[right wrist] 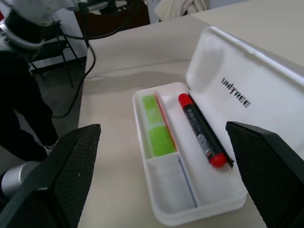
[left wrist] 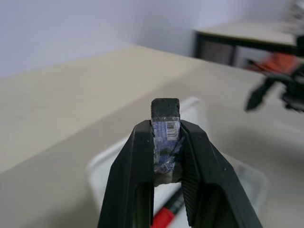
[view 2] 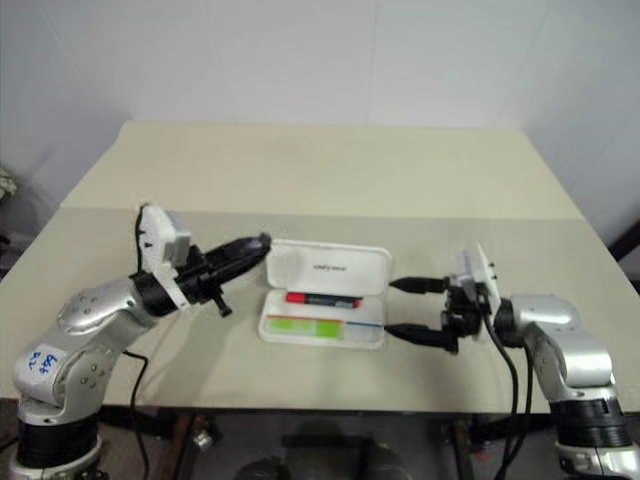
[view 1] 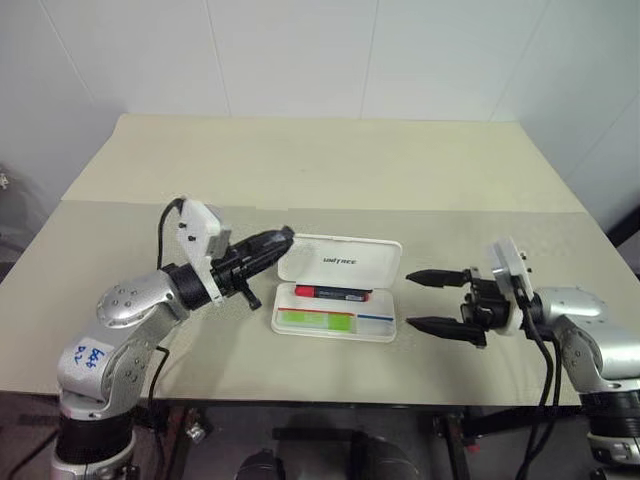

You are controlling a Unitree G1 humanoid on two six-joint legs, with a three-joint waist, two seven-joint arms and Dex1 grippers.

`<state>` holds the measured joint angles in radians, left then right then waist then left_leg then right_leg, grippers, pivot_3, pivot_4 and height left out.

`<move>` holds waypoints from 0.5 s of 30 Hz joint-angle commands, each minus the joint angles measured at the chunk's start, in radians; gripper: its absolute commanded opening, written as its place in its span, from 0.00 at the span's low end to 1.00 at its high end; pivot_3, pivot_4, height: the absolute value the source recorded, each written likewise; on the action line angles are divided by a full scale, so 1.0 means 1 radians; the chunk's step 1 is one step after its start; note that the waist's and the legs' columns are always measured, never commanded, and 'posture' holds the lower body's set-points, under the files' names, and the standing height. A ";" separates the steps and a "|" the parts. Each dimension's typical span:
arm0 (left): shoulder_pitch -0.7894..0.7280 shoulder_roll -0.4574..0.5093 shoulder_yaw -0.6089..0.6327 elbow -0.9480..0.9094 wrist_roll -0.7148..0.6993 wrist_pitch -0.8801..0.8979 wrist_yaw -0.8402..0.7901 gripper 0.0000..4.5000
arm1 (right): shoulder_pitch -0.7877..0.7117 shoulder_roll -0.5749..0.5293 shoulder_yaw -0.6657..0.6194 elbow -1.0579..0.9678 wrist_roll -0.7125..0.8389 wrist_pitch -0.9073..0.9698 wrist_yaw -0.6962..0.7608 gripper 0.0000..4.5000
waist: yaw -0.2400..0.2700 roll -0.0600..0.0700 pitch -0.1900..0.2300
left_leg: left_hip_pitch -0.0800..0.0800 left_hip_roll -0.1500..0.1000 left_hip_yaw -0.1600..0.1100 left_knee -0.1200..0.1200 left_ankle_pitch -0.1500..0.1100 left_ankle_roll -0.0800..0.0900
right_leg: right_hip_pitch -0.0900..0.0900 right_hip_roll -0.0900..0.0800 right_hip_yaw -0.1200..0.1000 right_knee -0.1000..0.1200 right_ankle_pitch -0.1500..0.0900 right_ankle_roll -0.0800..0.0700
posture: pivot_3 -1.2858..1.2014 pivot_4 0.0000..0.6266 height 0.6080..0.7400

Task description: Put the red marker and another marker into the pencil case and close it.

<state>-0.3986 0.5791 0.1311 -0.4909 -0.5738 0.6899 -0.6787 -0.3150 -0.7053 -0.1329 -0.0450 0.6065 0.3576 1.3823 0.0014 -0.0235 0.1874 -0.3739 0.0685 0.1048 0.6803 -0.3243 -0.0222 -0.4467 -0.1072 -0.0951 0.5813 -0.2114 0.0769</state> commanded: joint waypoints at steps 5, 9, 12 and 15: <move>-0.099 0.039 -0.143 0.132 0.031 -0.094 -0.193 0.08 | 0.047 -0.023 -0.104 0.031 0.037 -0.126 0.070 1.00 | 0.001 0.000 0.000 | 0.000 0.000 0.000 0.000 0.000 0.000 | 0.000 0.000 0.000 0.000 0.000 0.000 | 0.52 0.24 1.00; -0.143 0.017 -0.223 0.204 0.058 -0.101 -0.246 0.08 | 0.084 -0.024 -0.119 0.009 0.044 -0.148 0.070 1.00 | 0.002 0.000 0.000 | 0.000 0.000 0.000 0.000 0.000 0.000 | 0.000 0.000 0.000 0.000 0.000 0.001 | 0.52 0.24 1.00; -0.183 -0.008 -0.263 0.258 0.065 -0.080 -0.258 0.08 | 0.129 -0.030 -0.120 -0.026 0.046 -0.148 0.064 1.00 | 0.004 0.000 0.000 | 0.000 0.000 0.000 0.000 0.000 0.000 | 0.000 0.000 0.001 0.000 0.000 0.001 | 0.52 0.24 1.00; -0.227 -0.035 -0.319 0.301 0.080 -0.082 -0.299 0.08 | 0.183 -0.028 -0.122 -0.061 0.043 -0.154 0.057 1.00 | 0.013 0.000 0.000 | 0.000 0.000 0.000 0.000 0.000 0.000 | 0.000 0.000 0.001 0.000 0.000 0.001 | 0.52 0.24 1.00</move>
<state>-0.5984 0.5501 -0.1713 -0.1812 -0.4996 0.6125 -0.9526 -0.1413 -0.7218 -0.2293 -0.0620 0.6271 0.2185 1.4409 0.0148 -0.0234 0.1879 -0.3736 0.0683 0.1047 0.6806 -0.3242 -0.0222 -0.4462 -0.1068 -0.0941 0.5817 -0.2119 0.0781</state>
